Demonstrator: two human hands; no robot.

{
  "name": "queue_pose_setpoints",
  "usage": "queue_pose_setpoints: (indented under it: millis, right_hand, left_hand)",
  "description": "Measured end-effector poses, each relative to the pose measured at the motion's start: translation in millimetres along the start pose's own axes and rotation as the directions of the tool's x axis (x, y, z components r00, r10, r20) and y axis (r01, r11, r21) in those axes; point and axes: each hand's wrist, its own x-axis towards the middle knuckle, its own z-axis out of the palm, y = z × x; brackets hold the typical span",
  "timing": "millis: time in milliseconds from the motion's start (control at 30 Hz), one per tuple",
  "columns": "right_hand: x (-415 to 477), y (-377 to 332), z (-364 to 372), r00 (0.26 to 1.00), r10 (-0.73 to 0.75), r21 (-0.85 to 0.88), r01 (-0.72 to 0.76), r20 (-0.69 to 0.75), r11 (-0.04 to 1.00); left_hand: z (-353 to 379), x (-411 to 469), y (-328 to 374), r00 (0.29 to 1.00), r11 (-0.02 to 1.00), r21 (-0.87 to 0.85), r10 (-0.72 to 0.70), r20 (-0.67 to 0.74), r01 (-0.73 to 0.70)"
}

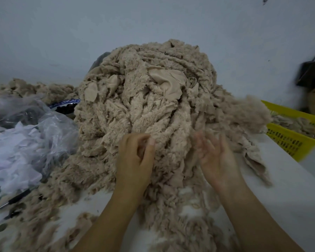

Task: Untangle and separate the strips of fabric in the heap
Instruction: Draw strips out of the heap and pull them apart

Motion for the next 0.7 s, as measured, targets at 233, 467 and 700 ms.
queue_pose_setpoints:
  millis: [233,467,700]
  right_hand:
    - [-7.4,38.6,2.8,0.993,-0.09,-0.81,0.112,0.074,0.575]
    - [-9.8,44.6,3.2,0.994,0.099,-0.847,-0.015,0.045,0.532]
    - [-9.4,33.9,9.9,0.995,0.09,-0.452,-0.104,-0.052,0.886]
  left_hand:
    - [2.6,1.4,-13.6,0.985,0.987,0.159,-0.065,0.157,0.039]
    - [7.7,-10.2,1.9,0.855,0.968,0.02,0.212,0.473,-0.251]
    - [4.7,-4.9,-5.0,0.893,0.95,0.216,0.112,0.436,-0.225]
